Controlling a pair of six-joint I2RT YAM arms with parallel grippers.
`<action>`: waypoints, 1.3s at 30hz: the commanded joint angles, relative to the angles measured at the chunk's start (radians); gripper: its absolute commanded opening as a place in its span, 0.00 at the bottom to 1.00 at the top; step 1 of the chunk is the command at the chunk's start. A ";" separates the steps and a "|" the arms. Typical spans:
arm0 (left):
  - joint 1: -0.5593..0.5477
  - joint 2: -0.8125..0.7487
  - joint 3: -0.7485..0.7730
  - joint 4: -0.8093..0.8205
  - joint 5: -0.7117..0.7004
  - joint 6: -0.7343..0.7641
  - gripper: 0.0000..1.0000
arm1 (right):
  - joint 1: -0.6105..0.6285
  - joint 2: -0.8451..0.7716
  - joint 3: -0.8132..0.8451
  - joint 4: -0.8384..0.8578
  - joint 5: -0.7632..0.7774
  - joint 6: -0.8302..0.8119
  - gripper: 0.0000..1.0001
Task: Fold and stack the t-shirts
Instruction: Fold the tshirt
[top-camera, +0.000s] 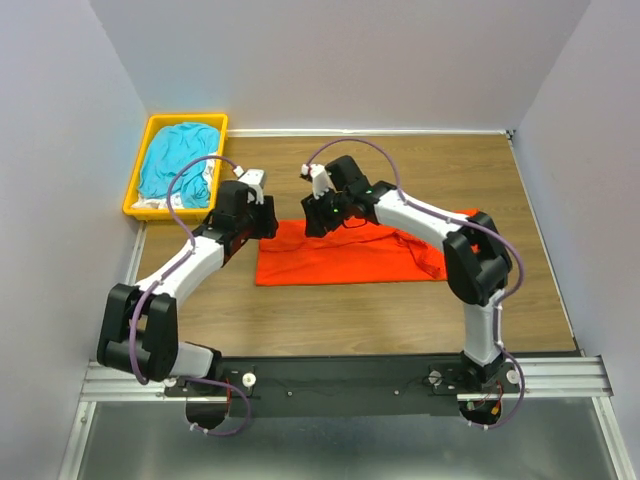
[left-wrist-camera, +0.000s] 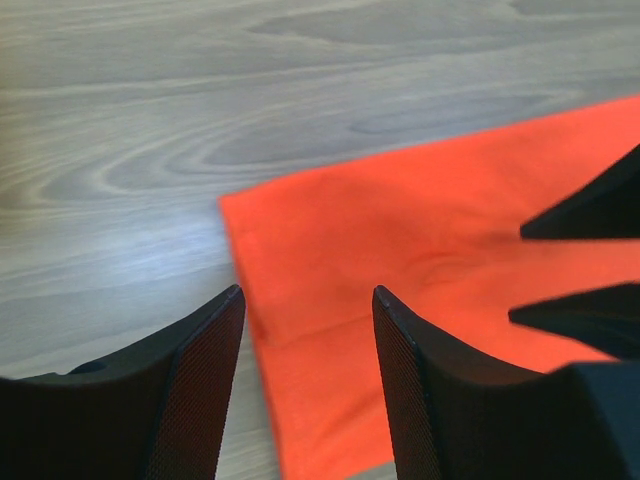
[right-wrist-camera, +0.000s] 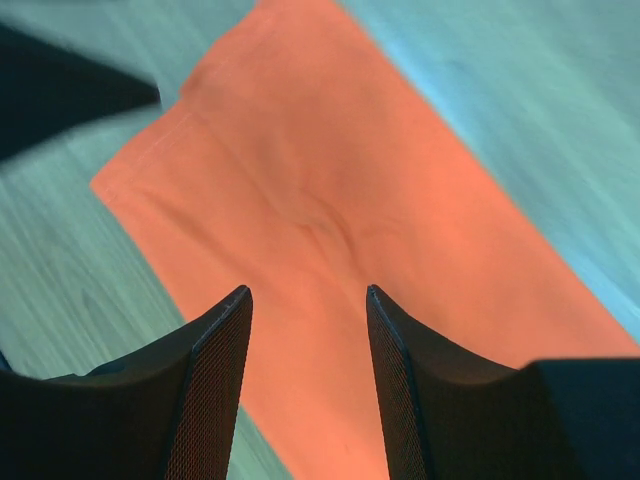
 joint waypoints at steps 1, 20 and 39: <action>-0.048 0.043 0.024 -0.027 0.052 -0.026 0.57 | -0.059 -0.103 -0.090 -0.008 0.240 0.069 0.56; -0.061 0.280 0.073 -0.146 -0.011 -0.035 0.40 | -0.379 -0.565 -0.598 -0.009 0.586 0.243 0.54; -0.001 0.283 0.095 -0.188 -0.155 -0.076 0.37 | -0.400 -0.490 -0.635 -0.006 0.554 0.182 0.54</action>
